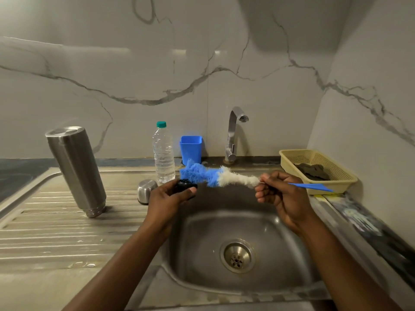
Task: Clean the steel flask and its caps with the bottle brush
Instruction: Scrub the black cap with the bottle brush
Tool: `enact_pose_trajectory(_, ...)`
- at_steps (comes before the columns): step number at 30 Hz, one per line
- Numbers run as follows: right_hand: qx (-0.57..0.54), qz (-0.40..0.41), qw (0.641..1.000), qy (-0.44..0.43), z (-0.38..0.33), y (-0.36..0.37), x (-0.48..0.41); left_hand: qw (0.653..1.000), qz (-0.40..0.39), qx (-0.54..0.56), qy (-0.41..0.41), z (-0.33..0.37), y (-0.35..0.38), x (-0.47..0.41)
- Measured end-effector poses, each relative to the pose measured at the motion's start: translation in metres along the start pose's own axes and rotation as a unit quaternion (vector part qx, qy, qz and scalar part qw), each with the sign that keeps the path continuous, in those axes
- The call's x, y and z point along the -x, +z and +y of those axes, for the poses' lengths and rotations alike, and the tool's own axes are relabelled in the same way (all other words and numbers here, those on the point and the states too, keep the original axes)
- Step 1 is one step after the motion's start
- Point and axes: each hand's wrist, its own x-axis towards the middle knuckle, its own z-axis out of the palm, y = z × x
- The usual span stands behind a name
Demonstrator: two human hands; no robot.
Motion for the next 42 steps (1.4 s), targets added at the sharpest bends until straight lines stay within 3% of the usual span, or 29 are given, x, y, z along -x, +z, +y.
enact_pose_trajectory(3, -0.005, 0.013, 1.000, -0.009, -0.002, -0.006, -0.003, 0.999, 0.009, 0.043, -0.015, 0.004, 0.001, -0.002)
enact_pose_trajectory(8, 0.005, -0.006, 1.000, 0.001, 0.003, 0.002, -0.004, 0.998, -0.039, 0.029, -0.046, 0.001, 0.013, 0.009)
enact_pose_trajectory(16, 0.001, 0.007, 1.000, -0.003, -0.001, -0.003, -0.004, 0.996, -0.031, 0.059, -0.058, 0.002, 0.012, 0.005)
enact_pose_trajectory(22, -0.020, 0.019, 1.000, -0.012, -0.005, -0.010, -0.003, 0.979, 0.021, 0.177, -0.100, 0.005, 0.010, -0.003)
enact_pose_trajectory(27, -0.013, -0.015, 1.000, 0.002, 0.003, 0.001, 0.000, 0.961, -0.024, 0.226, -0.157, 0.005, 0.016, 0.007)
enact_pose_trajectory(33, -0.017, 0.007, 1.000, -0.008, -0.006, -0.012, 0.003, 0.953, 0.012, 0.266, -0.146, 0.011, 0.010, 0.004)
enact_pose_trajectory(37, -0.006, -0.010, 1.000, -0.001, 0.001, -0.001, 0.003, 0.955, -0.019, 0.246, -0.164, 0.008, 0.015, 0.010)
enact_pose_trajectory(42, -0.013, 0.007, 1.000, -0.005, -0.004, -0.011, 0.002, 0.951, 0.002, 0.275, -0.143, 0.011, 0.011, 0.006)
